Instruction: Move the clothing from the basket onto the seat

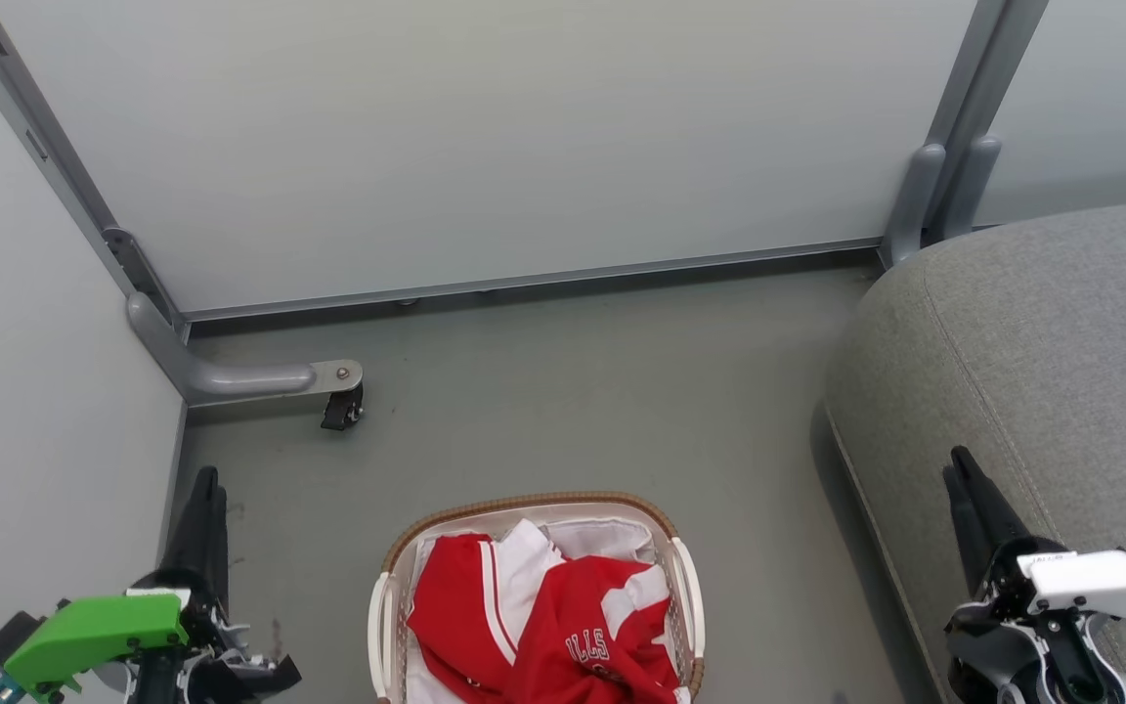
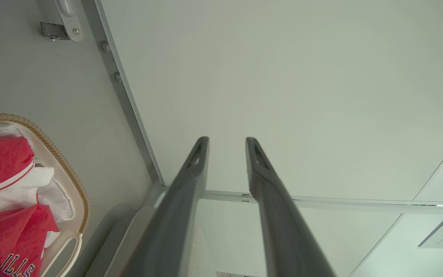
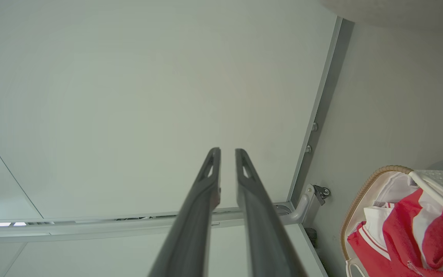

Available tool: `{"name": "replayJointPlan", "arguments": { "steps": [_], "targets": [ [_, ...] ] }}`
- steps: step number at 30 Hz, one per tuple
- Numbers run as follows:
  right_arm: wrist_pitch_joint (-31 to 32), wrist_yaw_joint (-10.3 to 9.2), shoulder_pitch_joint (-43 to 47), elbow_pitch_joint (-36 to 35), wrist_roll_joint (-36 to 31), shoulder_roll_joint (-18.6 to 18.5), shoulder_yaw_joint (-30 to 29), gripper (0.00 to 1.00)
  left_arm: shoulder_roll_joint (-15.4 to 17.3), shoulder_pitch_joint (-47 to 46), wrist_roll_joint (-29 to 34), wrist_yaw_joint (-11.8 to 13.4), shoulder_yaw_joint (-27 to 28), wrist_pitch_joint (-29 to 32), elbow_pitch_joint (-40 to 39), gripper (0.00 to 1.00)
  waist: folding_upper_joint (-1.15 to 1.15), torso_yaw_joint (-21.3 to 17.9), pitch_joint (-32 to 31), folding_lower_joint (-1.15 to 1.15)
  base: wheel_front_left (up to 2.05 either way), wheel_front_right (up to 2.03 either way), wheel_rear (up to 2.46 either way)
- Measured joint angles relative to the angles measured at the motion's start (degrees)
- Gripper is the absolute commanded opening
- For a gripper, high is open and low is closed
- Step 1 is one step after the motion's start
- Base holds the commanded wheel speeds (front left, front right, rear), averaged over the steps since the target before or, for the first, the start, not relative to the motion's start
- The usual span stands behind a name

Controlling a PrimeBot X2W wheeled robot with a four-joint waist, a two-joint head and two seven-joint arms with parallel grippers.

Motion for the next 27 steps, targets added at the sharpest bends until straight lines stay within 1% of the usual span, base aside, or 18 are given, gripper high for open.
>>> {"name": "replayJointPlan", "arguments": {
  "steps": [4,13,18,20,27],
  "targets": [
    [-0.13,-0.02,1.53,1.77,-0.01,0.66,0.21,1.00,-0.27,1.82,0.01,0.08,-0.45,-0.10,1.92,1.00,0.00,0.00,0.00,0.00,0.00,0.00,0.00],
    [-2.65,-0.02,1.82,1.82,-1.33,0.70,1.26,1.00,-0.30,2.20,1.11,0.09,-3.19,-2.66,1.48,1.00,0.00,0.00,-0.07,0.00,0.00,0.00,0.00],
    [-3.92,-0.03,2.08,1.59,-4.66,0.68,0.71,1.00,-0.29,2.26,3.35,0.09,-4.44,-3.97,0.82,1.00,0.00,0.01,-0.10,0.00,0.00,0.00,0.00],
    [-4.52,-0.02,2.27,1.29,-6.99,0.68,0.16,1.00,-0.29,2.27,4.47,0.09,-4.68,-4.53,0.53,1.00,0.00,0.02,-0.12,0.00,0.00,0.00,0.00],
    [-6.17,-0.02,2.40,0.33,-14.12,0.55,-1.21,1.00,-0.26,2.27,10.57,0.09,-5.22,-6.12,-0.93,1.00,0.00,0.05,-0.16,0.00,0.00,0.00,0.00]
  ]
}}
